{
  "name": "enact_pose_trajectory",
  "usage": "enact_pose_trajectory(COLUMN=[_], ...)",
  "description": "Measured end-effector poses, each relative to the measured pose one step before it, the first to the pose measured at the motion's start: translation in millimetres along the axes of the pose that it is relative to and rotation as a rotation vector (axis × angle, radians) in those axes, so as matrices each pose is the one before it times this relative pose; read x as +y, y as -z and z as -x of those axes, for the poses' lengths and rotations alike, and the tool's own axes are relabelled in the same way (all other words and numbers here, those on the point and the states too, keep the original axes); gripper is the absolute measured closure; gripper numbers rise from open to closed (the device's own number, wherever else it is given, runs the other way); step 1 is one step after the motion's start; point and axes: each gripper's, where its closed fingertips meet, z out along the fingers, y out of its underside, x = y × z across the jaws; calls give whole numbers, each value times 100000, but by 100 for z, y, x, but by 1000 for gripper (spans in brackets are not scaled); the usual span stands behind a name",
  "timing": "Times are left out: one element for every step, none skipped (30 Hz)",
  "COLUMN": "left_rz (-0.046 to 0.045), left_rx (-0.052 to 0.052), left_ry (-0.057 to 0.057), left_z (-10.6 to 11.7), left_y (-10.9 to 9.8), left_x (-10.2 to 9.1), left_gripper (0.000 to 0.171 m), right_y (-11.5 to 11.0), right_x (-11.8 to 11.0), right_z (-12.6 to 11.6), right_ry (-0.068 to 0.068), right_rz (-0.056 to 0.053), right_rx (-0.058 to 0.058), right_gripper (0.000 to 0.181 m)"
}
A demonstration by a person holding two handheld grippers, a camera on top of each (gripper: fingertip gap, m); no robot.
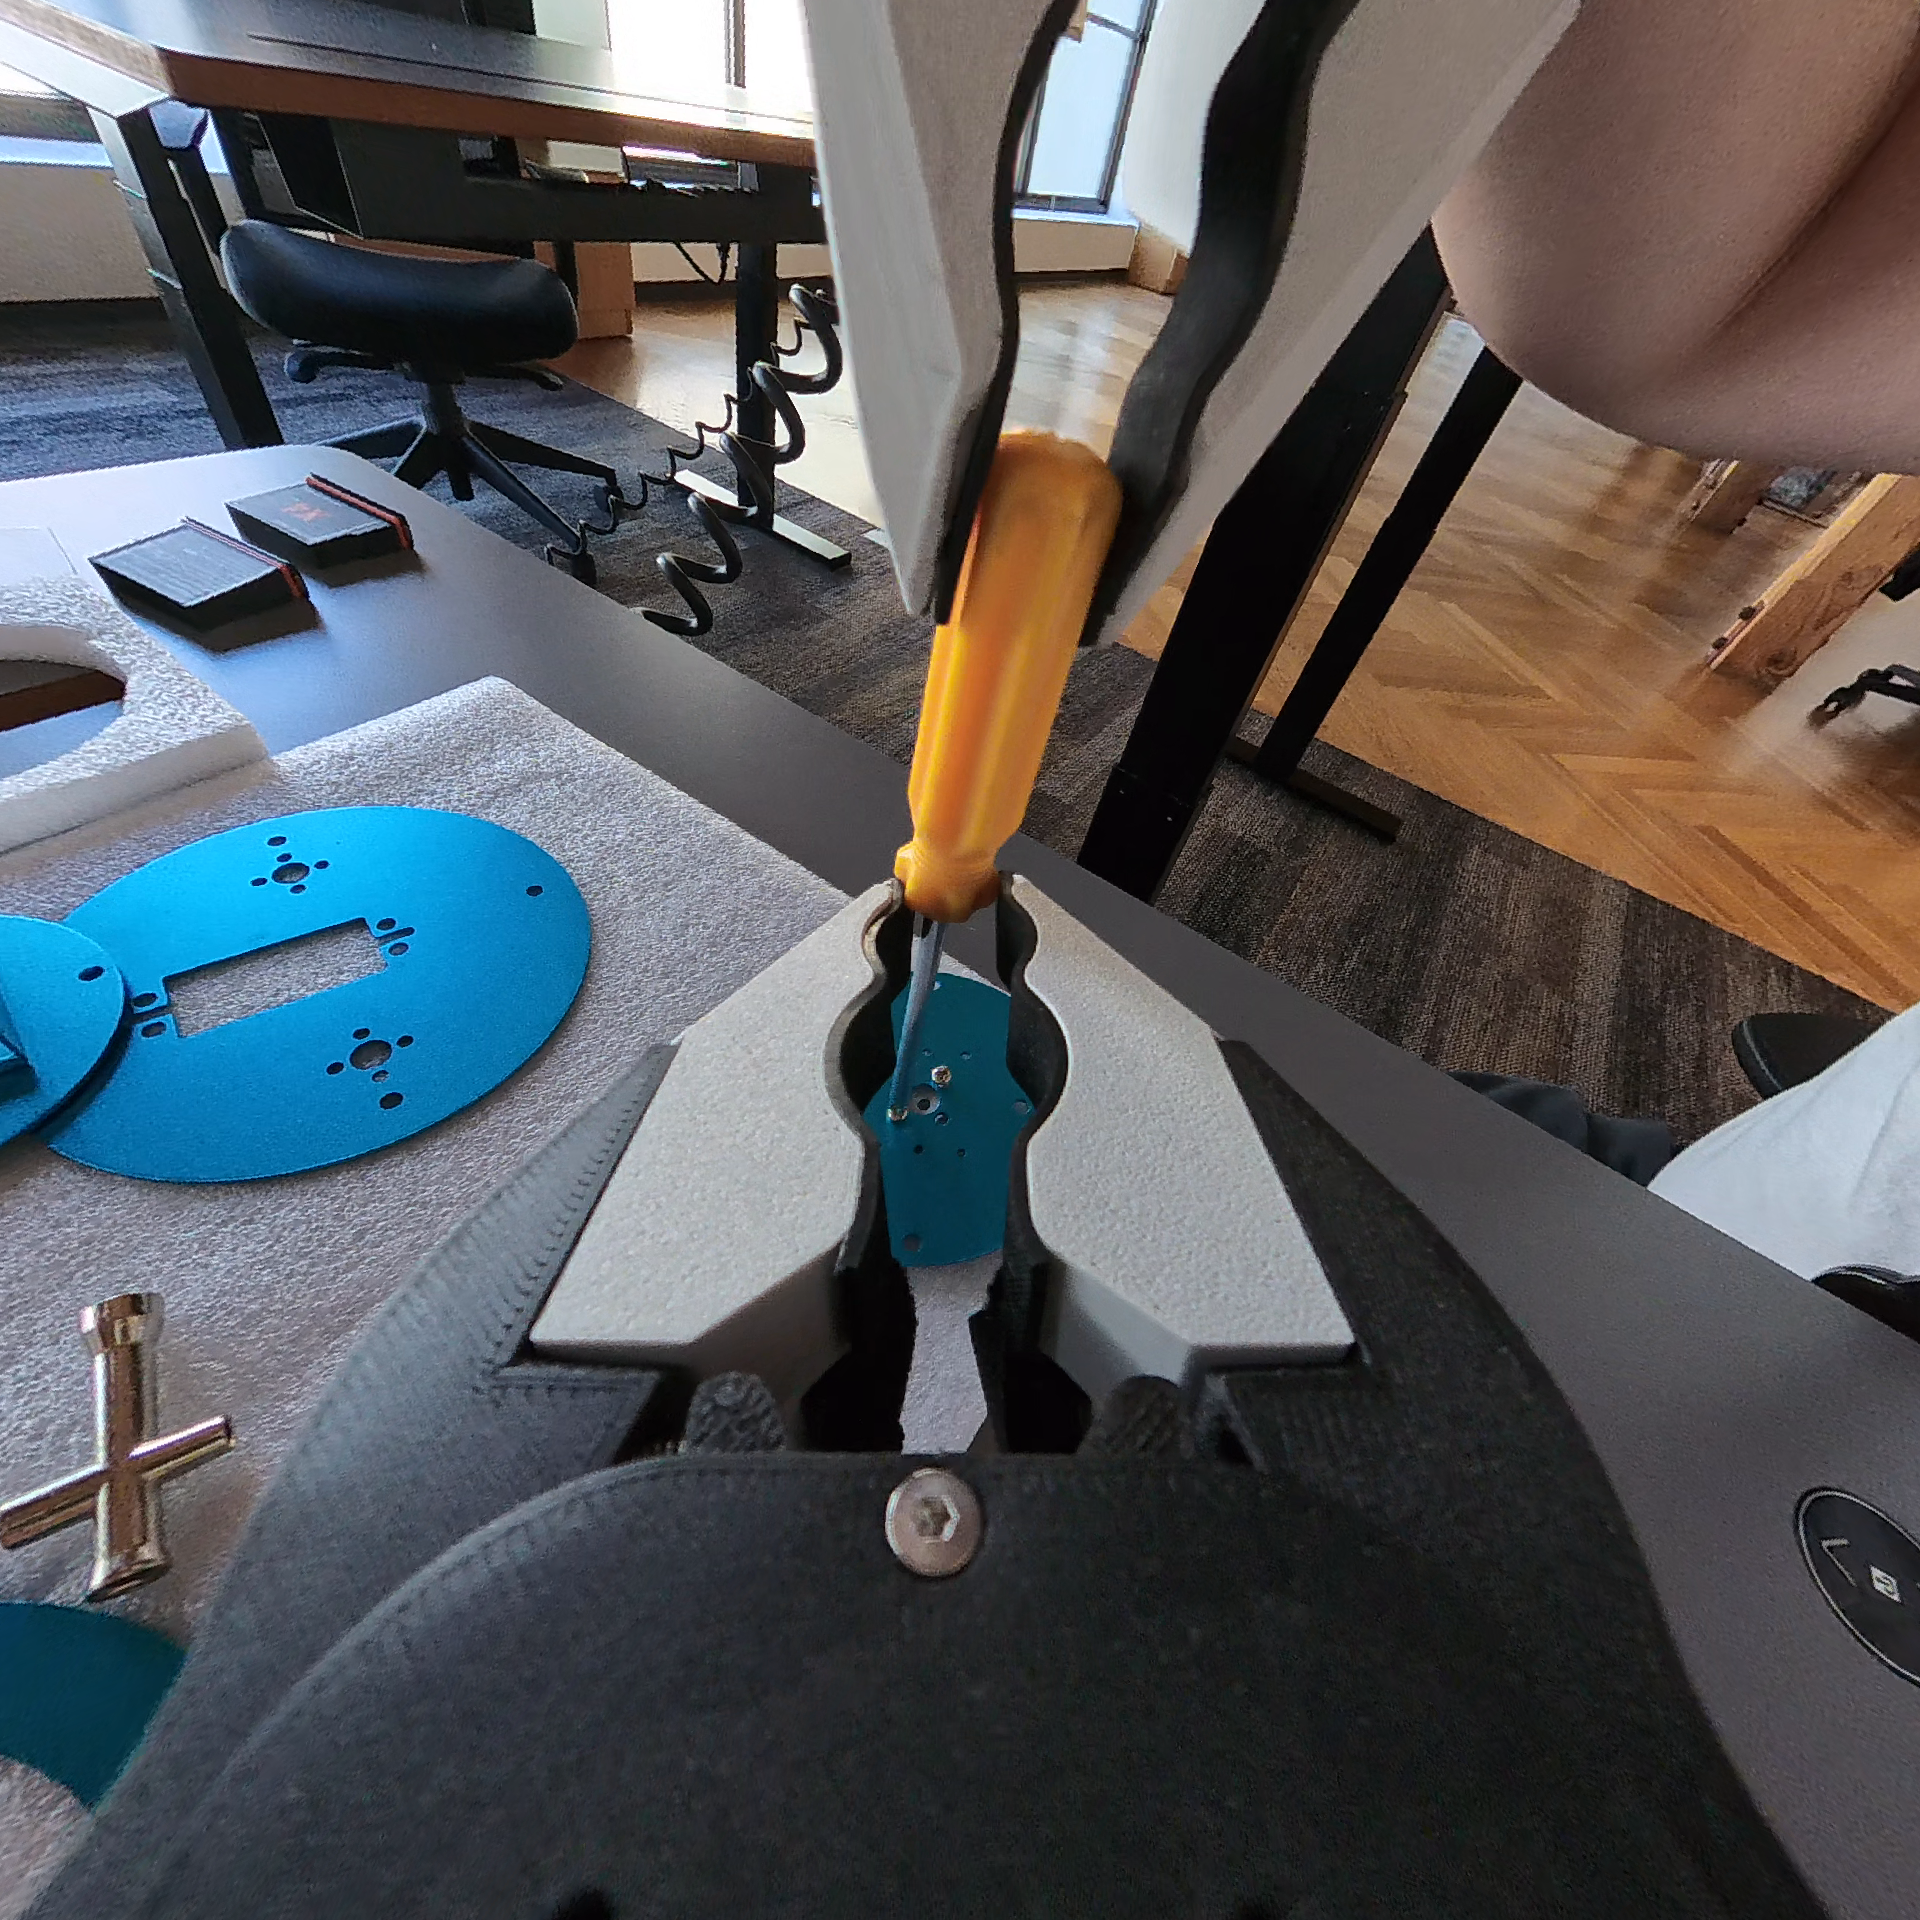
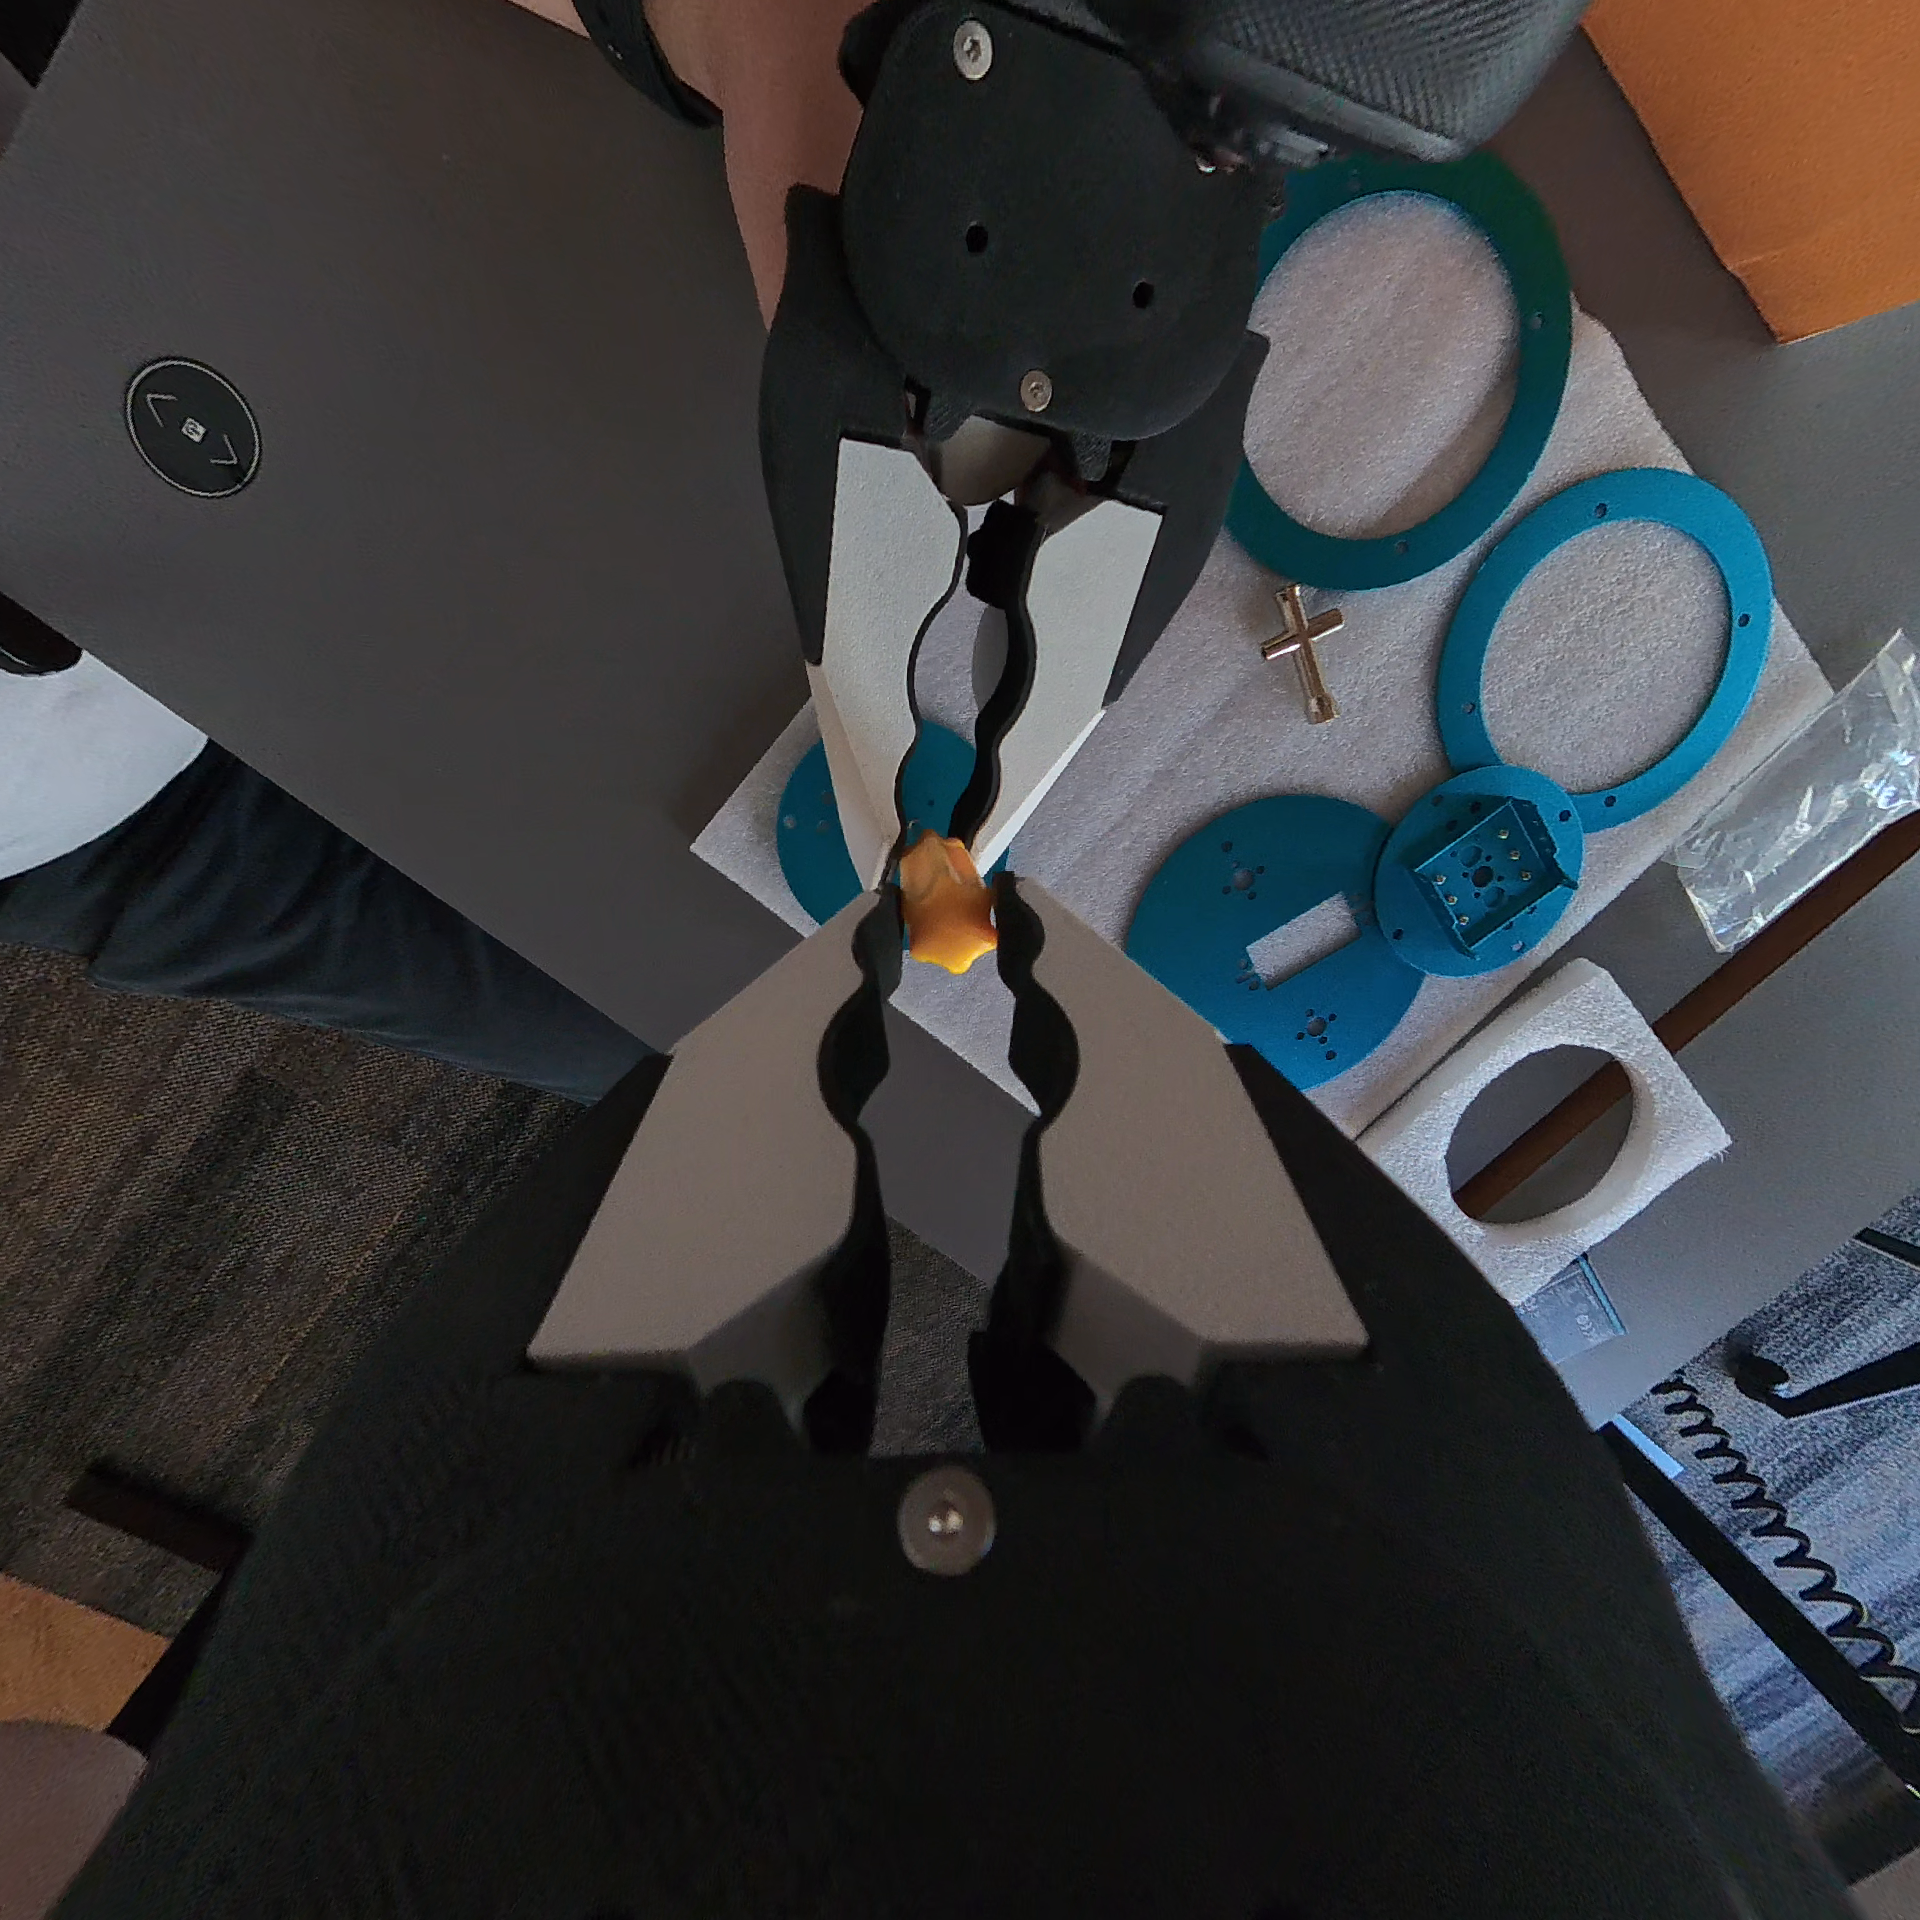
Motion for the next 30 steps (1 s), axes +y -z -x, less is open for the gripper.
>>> enact_pose_trajectory(left_rz=[-61,-100,-71,-121,-139,-124,3,-52,-58,-62,-176,-297,-544,-565,-179,122,92,43,-31,-34,69,114,143,170,115,39,-109,-72,-26,-18], left_rx=[-47,-18,62,-19,-35,-2,-9,-145,-443,-522,-214,232,361,56,95,299,-93,6,342,133,-79,69,230,60,-155,143,149,28,-262,-149], left_ry=[70,40,270,501,458,365,152,-97,-202,-241,-329,81,614,585,88,-187,-155,65,236,157,-45,-63,8,-87,-308,-175,156,229,60,20], left_z=[2,-6,-13,12,7,0,2,10,60,78,28,-6,-21,19,-4,-55,10,14,-43,-8,7,-34,-53,-56,-16,-61,-32,-2,40,39], left_y=[-16,1,11,3,-9,-6,9,9,18,37,48,45,8,-10,-21,-15,0,0,-7,-19,-22,-26,-35,-36,-32,-32,-20,-29,-13,-4], left_x=[-1,0,2,-12,-5,-1,0,0,1,4,7,11,-16,-33,1,7,4,1,0,8,-6,4,3,3,9,19,-8,-9,-8,-7], left_gripper=[157,157,157,157,157,157,157,157,157,157,157,157,157,157,157,157,157,157,157,157,157,157,157,157,157,157,157,157,157,157], right_y=[0,-2,4,6,-2,-6,-6,-17,-23,-26,-23,-12,-22,-27,-12,-2,32,30,35,47,25,41,77,56,42,37,38,23,-13,-10], right_x=[-19,-8,25,34,6,-6,-13,-31,-44,-98,-86,-136,-182,-162,-156,-160,-82,-110,-31,14,126,99,-9,-17,41,6,9,46,35,-6], right_z=[12,3,-20,-18,-4,-8,-21,-77,-103,-37,11,1,-112,-131,-129,-216,-148,37,122,130,221,186,83,-6,90,14,-28,-125,-53,13], right_ry=[-258,-667,-473,-428,-272,-206,-134,-146,-18,168,-756,-1451,-2014,-2561,-3413,-4218,-4753,-4595,-4241,-3584,-2998,-1460,474,965,269,-203,-343,-501,-690,-729], right_rz=[-97,-111,72,51,-1,-59,-23,-220,-638,-1463,-2291,-3748,-5347,-6459,-7614,-8713,-9142,-9726,-9082,-8158,-6329,-4766,-4097,-2905,-1269,-646,-279,74,-149,-250], right_rx=[-118,-347,-186,-272,-197,-135,-28,399,552,424,156,86,543,763,803,1414,985,-151,-426,-338,-728,124,1124,1796,819,661,628,907,250,-113], right_gripper=[165,165,165,165,165,165,165,164,164,164,164,164,163,161,157,153,151,148,146,147,150,155,163,164,163,163,163,163,163,163])
